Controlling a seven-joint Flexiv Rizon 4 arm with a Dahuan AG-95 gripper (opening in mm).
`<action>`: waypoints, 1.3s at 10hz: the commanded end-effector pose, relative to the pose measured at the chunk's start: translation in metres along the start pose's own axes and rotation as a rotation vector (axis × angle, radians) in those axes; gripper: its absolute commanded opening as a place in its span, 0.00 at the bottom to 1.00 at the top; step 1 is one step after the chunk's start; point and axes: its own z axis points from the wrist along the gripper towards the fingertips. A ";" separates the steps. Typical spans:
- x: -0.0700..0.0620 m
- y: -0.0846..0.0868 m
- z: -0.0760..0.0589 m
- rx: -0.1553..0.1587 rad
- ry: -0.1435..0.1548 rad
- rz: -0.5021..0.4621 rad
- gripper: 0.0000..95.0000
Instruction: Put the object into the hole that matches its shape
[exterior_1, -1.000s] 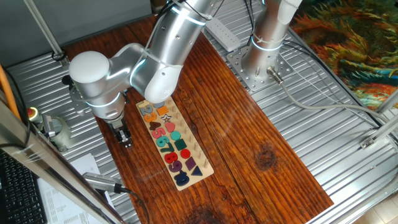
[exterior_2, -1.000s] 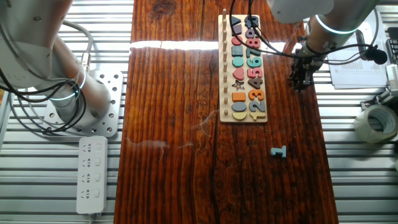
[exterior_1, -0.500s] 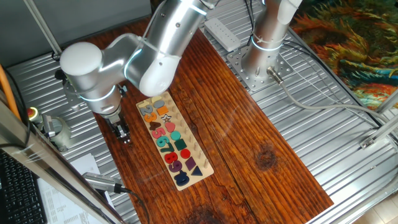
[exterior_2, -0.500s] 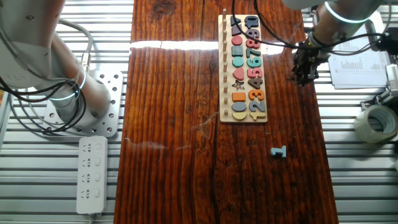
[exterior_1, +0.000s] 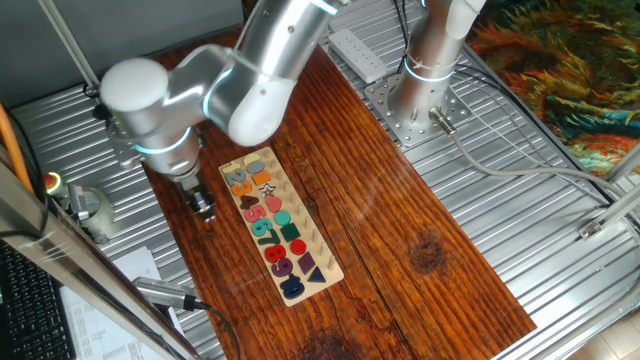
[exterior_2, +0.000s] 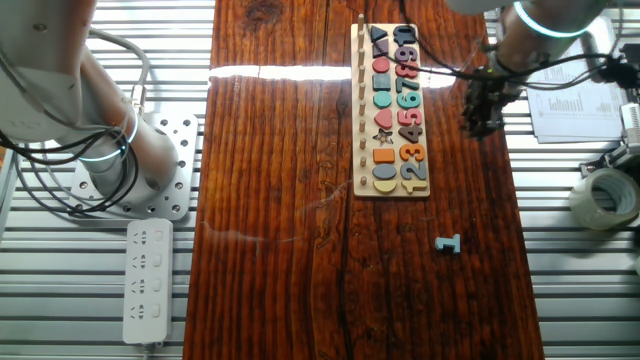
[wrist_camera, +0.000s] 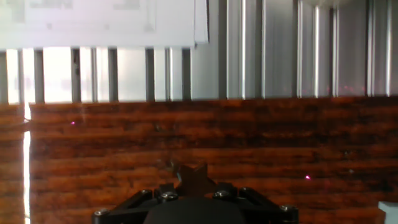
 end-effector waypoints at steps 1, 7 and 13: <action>0.018 0.001 -0.002 -0.005 0.003 -0.006 0.00; 0.081 0.001 0.006 -0.009 -0.015 -0.026 0.00; 0.092 -0.004 0.008 0.003 -0.022 0.013 0.00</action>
